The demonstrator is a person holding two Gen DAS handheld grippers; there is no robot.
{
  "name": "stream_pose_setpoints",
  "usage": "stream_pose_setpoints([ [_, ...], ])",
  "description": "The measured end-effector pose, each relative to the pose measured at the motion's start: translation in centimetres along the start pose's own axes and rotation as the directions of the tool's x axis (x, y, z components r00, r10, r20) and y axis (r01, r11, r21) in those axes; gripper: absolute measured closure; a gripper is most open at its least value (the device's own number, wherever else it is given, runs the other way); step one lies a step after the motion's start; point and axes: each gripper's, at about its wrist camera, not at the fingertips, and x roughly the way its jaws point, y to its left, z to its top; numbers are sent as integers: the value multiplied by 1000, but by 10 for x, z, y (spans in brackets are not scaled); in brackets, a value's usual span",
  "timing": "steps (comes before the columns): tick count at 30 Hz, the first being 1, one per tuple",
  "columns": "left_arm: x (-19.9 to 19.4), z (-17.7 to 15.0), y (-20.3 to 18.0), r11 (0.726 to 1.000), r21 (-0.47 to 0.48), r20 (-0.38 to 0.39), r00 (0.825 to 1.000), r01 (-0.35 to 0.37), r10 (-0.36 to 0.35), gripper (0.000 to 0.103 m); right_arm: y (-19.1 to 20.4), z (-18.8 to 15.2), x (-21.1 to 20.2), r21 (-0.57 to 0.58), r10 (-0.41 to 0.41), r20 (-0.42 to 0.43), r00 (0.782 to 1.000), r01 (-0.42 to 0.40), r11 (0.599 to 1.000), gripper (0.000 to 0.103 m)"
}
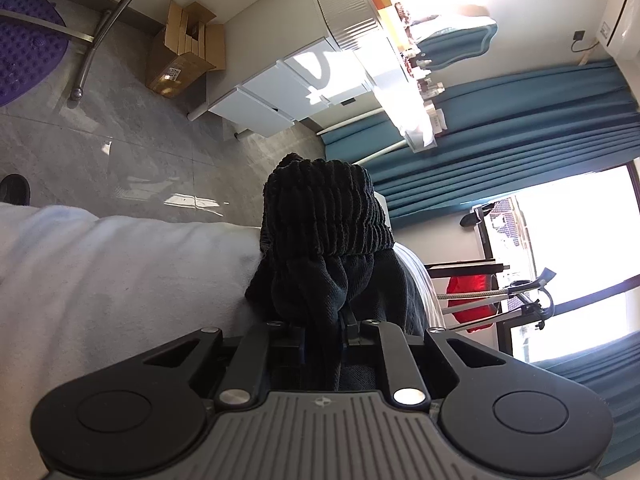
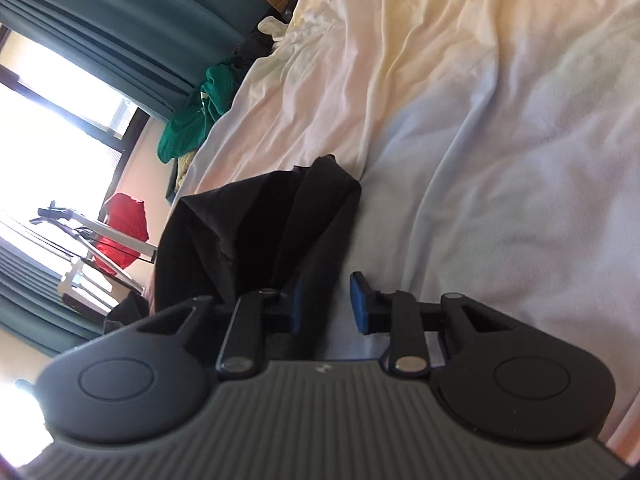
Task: Fold clothes
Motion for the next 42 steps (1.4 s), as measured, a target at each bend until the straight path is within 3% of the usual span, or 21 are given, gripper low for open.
stream_pose_setpoints([
  [6, 13, -4, 2, 999, 15, 14, 999, -30, 30, 85, 1, 4, 26, -100, 54, 4, 999, -53, 994, 74],
  [9, 15, -3, 6, 1000, 0, 13, 1000, -18, 18, 85, -1, 5, 29, -93, 73, 31, 997, -70, 993, 75],
  [10, 14, -3, 7, 1000, -6, 12, 1000, -16, 16, 85, 0, 5, 28, -97, 76, 42, 996, -72, 993, 79],
  [11, 14, -3, 8, 1000, -11, 11, 1000, -14, 15, 85, 4, 5, 26, -115, 70, 55, 996, -64, 991, 98],
  [12, 13, -3, 8, 1000, -15, 12, 1000, -13, 13, 85, 9, 5, 20, -135, 68, 74, 995, -58, 989, 98],
  [15, 8, -4, 10, 999, -36, 11, 1000, -4, 4, 86, 26, 6, -2, -175, 88, 140, 986, -62, 983, 98],
  [20, -11, -12, 22, 988, -153, 11, 1000, 15, -13, 88, 39, 11, -76, -89, 118, 304, 945, -95, 992, 99],
  [24, -30, -22, 25, 988, -152, 4, 1000, -17, 18, 88, 18, 7, -127, -19, 1, 387, 922, 7, 1000, 99],
  [29, -50, -26, 24, 990, -125, 3, 998, -68, 69, 90, -46, 4, -154, 206, -126, 278, 952, 69, 976, 99],
  [32, -66, -26, 17, 995, -54, -5, 996, -87, 87, 90, -59, 0, -166, 281, -169, 272, 947, 90, 956, 99],
  [36, -76, -22, 12, 987, 50, -33, 988, -152, 154, 90, -47, -3, -174, 212, -196, 308, 931, 134, 968, 99],
  [42, -67, -24, 1, 956, 165, -73, 964, -242, 257, 86, -59, -8, -138, 68, -332, 106, 937, 327, 943, 98],
])
